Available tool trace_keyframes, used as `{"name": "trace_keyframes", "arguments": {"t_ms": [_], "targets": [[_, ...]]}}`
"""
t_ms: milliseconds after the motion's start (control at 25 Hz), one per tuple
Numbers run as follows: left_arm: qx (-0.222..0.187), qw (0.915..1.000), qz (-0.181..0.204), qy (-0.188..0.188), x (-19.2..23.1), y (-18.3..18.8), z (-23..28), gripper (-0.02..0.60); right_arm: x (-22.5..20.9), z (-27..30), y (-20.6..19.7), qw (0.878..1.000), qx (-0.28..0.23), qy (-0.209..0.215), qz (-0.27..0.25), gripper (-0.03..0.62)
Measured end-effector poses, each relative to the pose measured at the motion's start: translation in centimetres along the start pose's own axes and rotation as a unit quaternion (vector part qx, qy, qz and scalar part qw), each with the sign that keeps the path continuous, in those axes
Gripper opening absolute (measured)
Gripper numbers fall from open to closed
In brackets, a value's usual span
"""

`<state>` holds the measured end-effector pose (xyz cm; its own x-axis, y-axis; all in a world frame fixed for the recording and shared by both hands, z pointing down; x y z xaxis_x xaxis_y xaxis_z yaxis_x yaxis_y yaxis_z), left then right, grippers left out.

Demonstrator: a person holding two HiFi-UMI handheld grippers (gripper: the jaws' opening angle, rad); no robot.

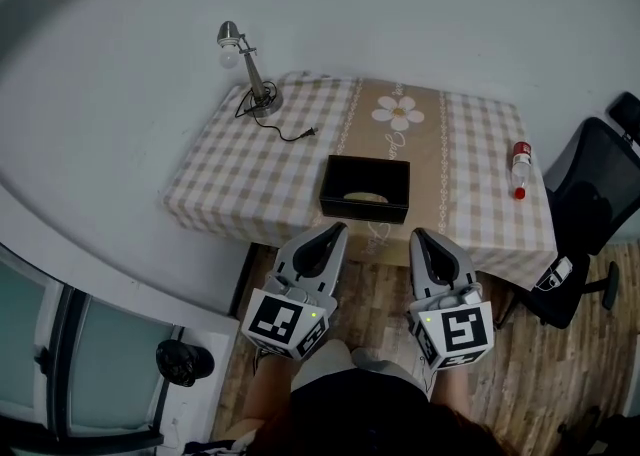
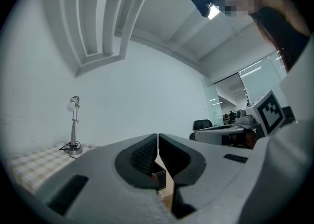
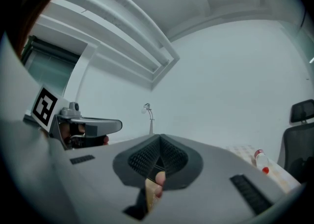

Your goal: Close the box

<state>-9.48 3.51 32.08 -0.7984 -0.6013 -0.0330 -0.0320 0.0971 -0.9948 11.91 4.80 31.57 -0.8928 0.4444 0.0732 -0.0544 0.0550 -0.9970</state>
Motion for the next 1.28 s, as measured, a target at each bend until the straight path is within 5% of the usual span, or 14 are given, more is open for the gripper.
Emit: {"name": "trace_keyframes", "arguments": {"t_ms": [1280], "targets": [[0.019, 0.9996, -0.008, 0.02, 6.8, -1.5, 8.7, 0.031, -6.8, 8.1, -2.2, 0.999, 0.026, -0.019, 0.011, 0.017]]}}
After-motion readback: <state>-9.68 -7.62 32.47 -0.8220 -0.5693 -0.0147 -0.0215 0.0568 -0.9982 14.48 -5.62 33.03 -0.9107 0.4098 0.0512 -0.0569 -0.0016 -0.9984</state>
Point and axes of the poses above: the fingertips, and each gripper's own axes: z forward along the fingers, x to its left, y out of its top, the point moved 10 cm from there along -z, backward along the fingers, and after that the axes turned 2 degrees about -y, right-handed, at the moved point
